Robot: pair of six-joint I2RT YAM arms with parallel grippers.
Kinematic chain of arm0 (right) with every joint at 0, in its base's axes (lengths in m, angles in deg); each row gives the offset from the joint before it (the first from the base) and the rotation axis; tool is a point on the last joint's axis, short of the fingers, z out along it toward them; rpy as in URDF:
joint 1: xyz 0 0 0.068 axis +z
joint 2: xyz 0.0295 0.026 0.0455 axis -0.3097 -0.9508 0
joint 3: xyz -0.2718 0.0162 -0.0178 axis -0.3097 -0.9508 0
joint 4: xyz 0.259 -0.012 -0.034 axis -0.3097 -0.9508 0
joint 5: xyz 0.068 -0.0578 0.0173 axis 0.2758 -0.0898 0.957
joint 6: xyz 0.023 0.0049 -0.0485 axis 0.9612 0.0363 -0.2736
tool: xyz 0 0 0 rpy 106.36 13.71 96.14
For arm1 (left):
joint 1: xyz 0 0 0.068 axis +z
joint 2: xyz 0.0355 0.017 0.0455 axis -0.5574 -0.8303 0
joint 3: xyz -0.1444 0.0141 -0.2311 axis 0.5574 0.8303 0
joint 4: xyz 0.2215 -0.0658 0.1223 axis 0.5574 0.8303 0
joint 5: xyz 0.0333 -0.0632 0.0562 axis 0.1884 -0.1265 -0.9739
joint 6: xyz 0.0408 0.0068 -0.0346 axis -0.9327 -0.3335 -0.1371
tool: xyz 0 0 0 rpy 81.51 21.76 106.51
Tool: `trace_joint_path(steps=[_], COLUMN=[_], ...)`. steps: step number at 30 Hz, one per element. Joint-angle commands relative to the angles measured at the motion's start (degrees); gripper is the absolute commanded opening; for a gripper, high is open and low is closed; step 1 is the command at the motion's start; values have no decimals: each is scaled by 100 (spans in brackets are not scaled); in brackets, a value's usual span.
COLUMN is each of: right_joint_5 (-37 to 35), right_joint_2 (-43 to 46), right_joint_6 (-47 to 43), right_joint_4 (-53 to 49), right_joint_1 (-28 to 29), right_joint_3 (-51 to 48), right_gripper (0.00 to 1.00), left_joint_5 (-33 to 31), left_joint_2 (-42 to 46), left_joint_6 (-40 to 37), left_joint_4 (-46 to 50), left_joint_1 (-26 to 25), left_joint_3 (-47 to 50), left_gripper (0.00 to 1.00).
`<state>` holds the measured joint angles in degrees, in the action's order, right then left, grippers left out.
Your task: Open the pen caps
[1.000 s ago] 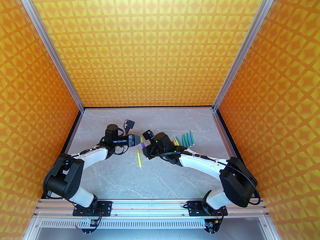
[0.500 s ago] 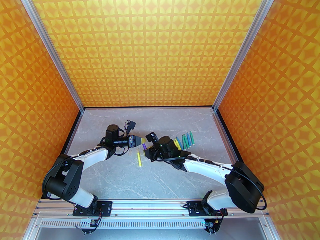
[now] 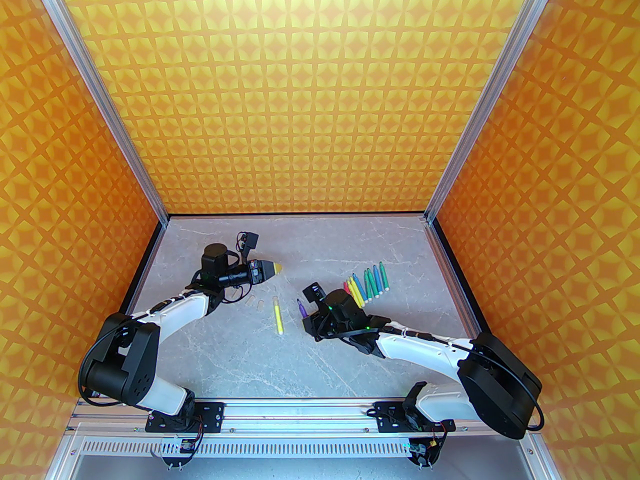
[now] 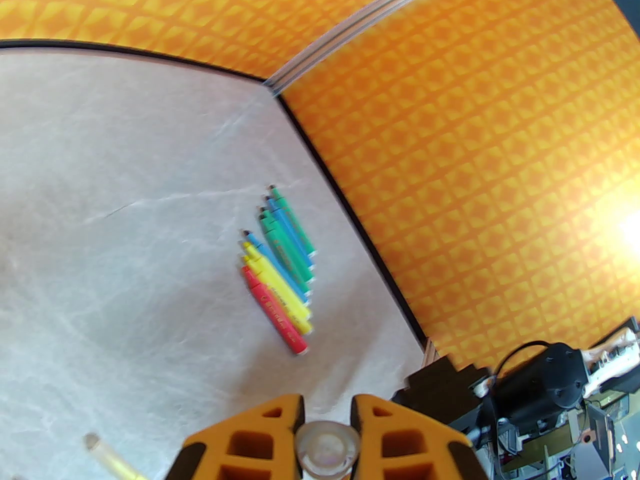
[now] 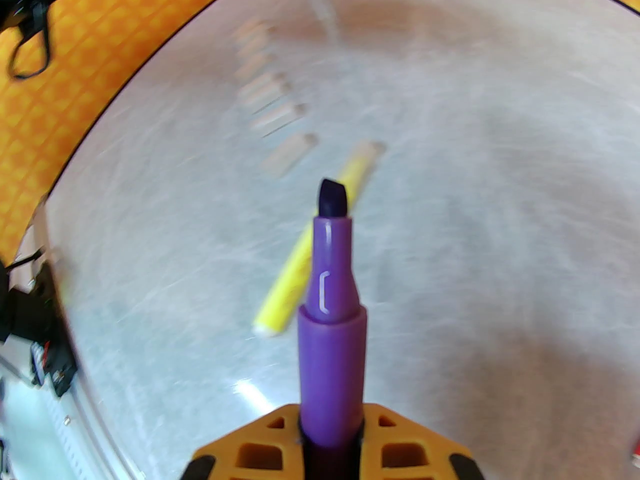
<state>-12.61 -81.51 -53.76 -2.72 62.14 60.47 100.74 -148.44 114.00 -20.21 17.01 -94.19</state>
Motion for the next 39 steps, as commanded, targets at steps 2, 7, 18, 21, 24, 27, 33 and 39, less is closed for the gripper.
trace_joint_path(steps=[2, 7, 18, 21, 24, 27, 33, 39], right_joint_5=[-854, -1018, -1891, -2133, -2269, -2329, -2378, -2524], right_joint_2=[14, -43, -693, -899, -1150, -1368, -1686, -1844], right_joint_6=[126, 158, 325, 431, 494, 597, 688, 688], right_joint_4=[-275, -290, -1120, -1340, -1495, -1570, -1622, -1716], right_joint_1=[-82, -206, -600, -711, -809, -898, -1012, -1102], right_joint_3=[196, 258, 836, 1011, 1175, 1287, 1408, 1454], right_gripper=[0, 0, 0, 0, 0, 0, 0, 0], left_joint_5=[-801, -1556, -2150, -2294, -2472, -2631, -2674, -2674], left_joint_2=[261, 343, -259, -573, -839, -1052, -1425, -1846], left_joint_6=[-1082, -1691, -2170, -2201, -2192, -2184, -2235, -2316], left_joint_4=[2133, 3379, 4659, 4952, 5148, 5293, 5455, 5746], left_joint_1=[16, 7, -220, -256, -298, -358, -559, -748], left_joint_3=[-414, -650, -1112, -1285, -1397, -1495, -1724, -2030], left_gripper=[0, 0, 0, 0, 0, 0, 0, 1])
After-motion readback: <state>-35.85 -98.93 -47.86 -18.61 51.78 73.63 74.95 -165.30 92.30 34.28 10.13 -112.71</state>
